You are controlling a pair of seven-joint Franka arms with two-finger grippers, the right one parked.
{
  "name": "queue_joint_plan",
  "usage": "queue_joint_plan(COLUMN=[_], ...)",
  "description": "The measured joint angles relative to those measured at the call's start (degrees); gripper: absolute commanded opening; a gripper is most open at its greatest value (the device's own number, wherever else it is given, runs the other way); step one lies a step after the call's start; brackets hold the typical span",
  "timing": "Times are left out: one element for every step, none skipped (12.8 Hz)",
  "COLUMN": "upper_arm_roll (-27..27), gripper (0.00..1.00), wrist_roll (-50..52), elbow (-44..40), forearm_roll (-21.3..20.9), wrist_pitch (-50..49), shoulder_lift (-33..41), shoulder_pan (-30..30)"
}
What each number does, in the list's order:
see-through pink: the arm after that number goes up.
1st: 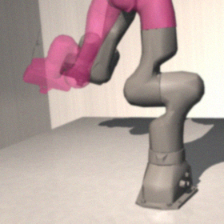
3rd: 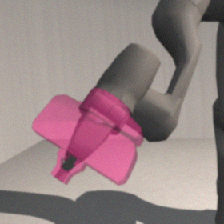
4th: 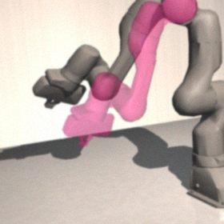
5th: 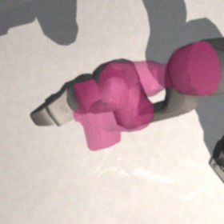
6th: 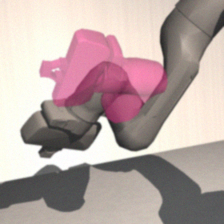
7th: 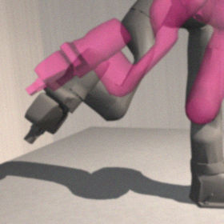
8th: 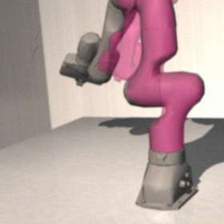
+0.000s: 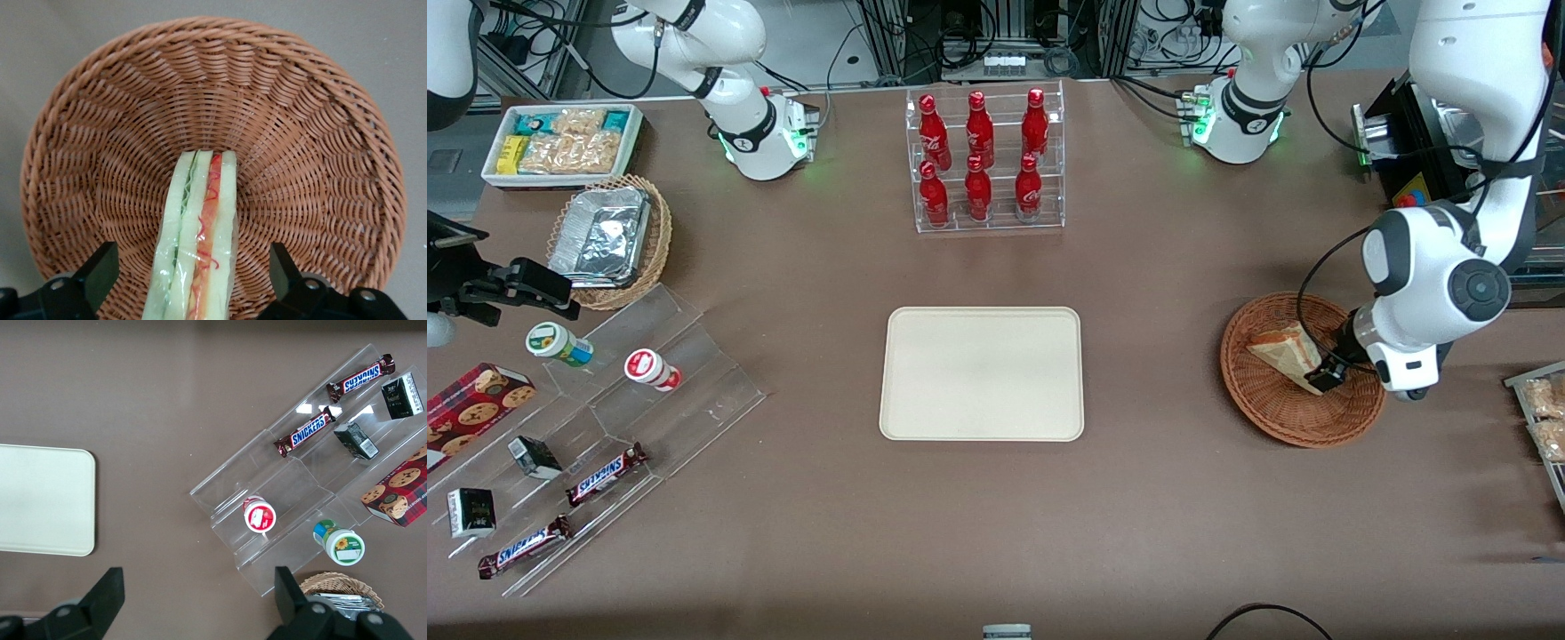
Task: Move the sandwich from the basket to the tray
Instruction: 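Lower the open left gripper onto the wrapped sandwich in the basket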
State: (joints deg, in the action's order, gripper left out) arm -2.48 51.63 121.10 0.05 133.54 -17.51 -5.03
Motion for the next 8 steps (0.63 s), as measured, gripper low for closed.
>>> queue_joint_plan(upper_arm_roll=[0.00, -0.01, -0.03, -0.10, -0.16, -0.16, -0.16, -0.15], gripper=[1.00, 1.00, 1.00, 1.00, 0.99, 0.99, 0.96, 0.92], wrist_roll=[0.26, 0.30, 0.31, 0.36, 0.53, 0.67, 0.72, 0.72], elbow=[-0.02, -0.04, -0.02, 0.03, 0.11, 0.19, 0.30, 0.50], forearm_roll=[0.75, 1.73, 2.16, 2.27, 2.29, 2.30, 2.31, 2.31], wrist_pitch=[0.43, 0.92, 1.31, 1.41, 1.47, 1.49, 1.49, 1.49], shoulder_lift=[-0.47, -0.83, -1.19, -1.67, -2.21, -2.67, -2.99, -3.16], shoulder_pan=[0.00, 0.02, 0.17, 0.47, 0.80, 1.04, 1.12, 1.12])
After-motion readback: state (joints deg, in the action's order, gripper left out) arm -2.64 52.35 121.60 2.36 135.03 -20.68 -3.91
